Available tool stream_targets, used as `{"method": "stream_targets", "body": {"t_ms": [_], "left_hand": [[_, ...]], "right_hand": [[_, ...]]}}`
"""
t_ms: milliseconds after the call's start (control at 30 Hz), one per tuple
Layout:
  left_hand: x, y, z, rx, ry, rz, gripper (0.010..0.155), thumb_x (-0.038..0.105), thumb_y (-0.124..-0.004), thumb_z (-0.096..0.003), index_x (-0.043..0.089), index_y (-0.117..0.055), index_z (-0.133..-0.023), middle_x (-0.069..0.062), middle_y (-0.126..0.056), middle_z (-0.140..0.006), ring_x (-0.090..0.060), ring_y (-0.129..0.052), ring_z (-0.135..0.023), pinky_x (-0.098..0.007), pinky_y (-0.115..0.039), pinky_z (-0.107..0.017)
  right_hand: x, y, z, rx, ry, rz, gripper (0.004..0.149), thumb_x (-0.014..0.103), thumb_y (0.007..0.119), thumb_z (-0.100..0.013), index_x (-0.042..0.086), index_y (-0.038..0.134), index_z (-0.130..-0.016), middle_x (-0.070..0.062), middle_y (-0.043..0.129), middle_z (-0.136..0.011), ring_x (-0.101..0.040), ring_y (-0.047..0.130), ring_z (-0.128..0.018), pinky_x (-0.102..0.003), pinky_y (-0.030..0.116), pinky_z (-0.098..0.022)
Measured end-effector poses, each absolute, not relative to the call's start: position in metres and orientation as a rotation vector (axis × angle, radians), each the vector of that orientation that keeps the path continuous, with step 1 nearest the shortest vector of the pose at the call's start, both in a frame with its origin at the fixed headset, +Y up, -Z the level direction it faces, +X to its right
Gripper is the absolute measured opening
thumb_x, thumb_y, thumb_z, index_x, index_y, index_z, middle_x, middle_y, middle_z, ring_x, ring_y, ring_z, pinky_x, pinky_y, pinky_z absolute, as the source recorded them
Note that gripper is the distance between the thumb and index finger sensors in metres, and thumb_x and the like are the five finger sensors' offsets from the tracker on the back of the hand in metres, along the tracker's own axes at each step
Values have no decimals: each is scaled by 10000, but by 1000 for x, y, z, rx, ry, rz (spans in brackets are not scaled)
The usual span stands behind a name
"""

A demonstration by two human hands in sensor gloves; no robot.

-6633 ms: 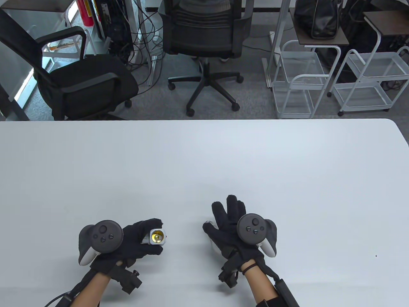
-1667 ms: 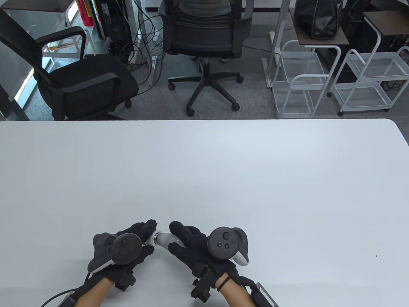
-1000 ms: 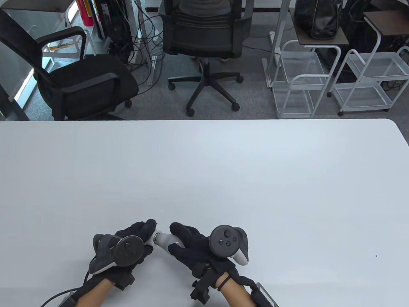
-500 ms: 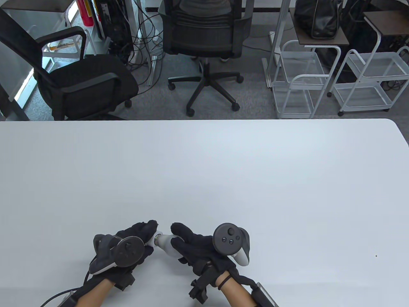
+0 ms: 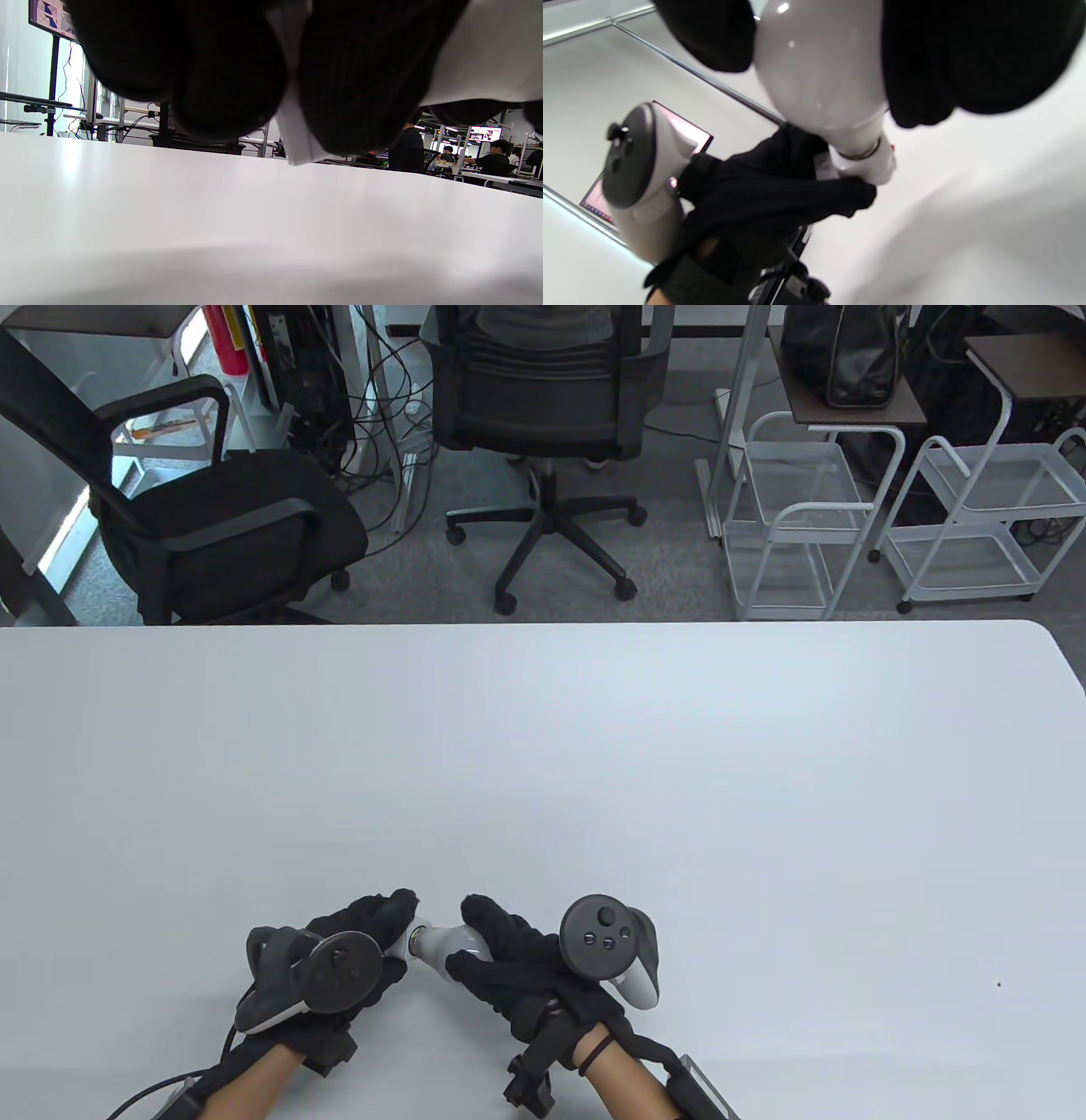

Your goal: Screw light bulb into light bulb socket (Screw with right hand)

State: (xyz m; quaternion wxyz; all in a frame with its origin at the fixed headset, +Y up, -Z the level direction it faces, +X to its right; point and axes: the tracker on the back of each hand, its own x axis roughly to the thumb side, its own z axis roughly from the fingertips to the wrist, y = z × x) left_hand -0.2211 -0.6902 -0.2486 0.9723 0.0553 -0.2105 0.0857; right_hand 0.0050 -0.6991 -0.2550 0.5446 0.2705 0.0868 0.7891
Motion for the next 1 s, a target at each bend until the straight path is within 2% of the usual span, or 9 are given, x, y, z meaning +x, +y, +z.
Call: {"method": "stream_targets", "body": {"t_ms": [167,300,400,433,500,800,900,1000], "left_hand": [[-220,-690,-248,113,-431,168,678,308,-985,-429,150,-703,-1025,-218,-853,-910,-150,-976,-484,-483,-800,-542],[-221,-691,-249,106,-429,170,679,309,-986,-427,150,-703,-1024,-219,-854,-909,-150,-976,-482,-483,-799,-541],[-221,-691,-249,97,-431,184,679,322,-982,-430,150,-702,-1024,-212,-858,-906,-141,-976,-479,-479,-802,-542],[-222,-692,-250,80,-435,199,680,331,-981,-430,152,-703,-1024,-209,-862,-904,-135,-977,-477,-475,-805,-541],[-222,-693,-251,65,-430,233,678,330,-982,-430,146,-706,-1022,-213,-864,-900,-138,-976,-476,-478,-803,-540],[-220,-692,-249,97,-441,174,679,322,-987,-425,151,-711,-1022,-212,-864,-902,-137,-976,-479,-477,-803,-544],[-219,-692,-248,101,-444,166,679,325,-986,-425,152,-711,-1022,-210,-865,-901,-134,-977,-478,-476,-804,-543],[-220,-692,-249,97,-441,171,678,324,-986,-427,146,-711,-1021,-213,-864,-900,-136,-976,-477,-476,-803,-543]], "right_hand": [[8,-700,-256,606,203,1854,549,296,660,-611,-58,499,-999,-521,721,-631,-462,934,-367,-490,833,-184],[7,-699,-255,604,200,1861,539,290,649,-614,-86,530,-982,-536,740,-605,-466,949,-348,-497,839,-168],[8,-700,-256,615,205,1850,572,304,670,-604,-98,514,-979,-532,687,-684,-480,908,-407,-494,820,-219],[7,-699,-256,641,226,1843,593,286,695,-595,-123,490,-972,-524,562,-810,-501,885,-407,-493,806,-223],[6,-696,-255,674,231,1890,625,290,702,-591,-131,449,-977,-516,470,-850,-493,872,-422,-473,802,-239],[6,-702,-256,607,233,1846,627,285,673,-599,-180,446,-953,-517,585,-744,-480,899,-391,-463,822,-210],[8,-703,-256,574,226,1836,569,284,644,-612,-117,474,-979,-536,683,-647,-467,927,-357,-456,838,-177],[8,-703,-256,565,227,1821,526,271,638,-614,-95,534,-978,-560,694,-626,-478,934,-344,-466,841,-165]]}}
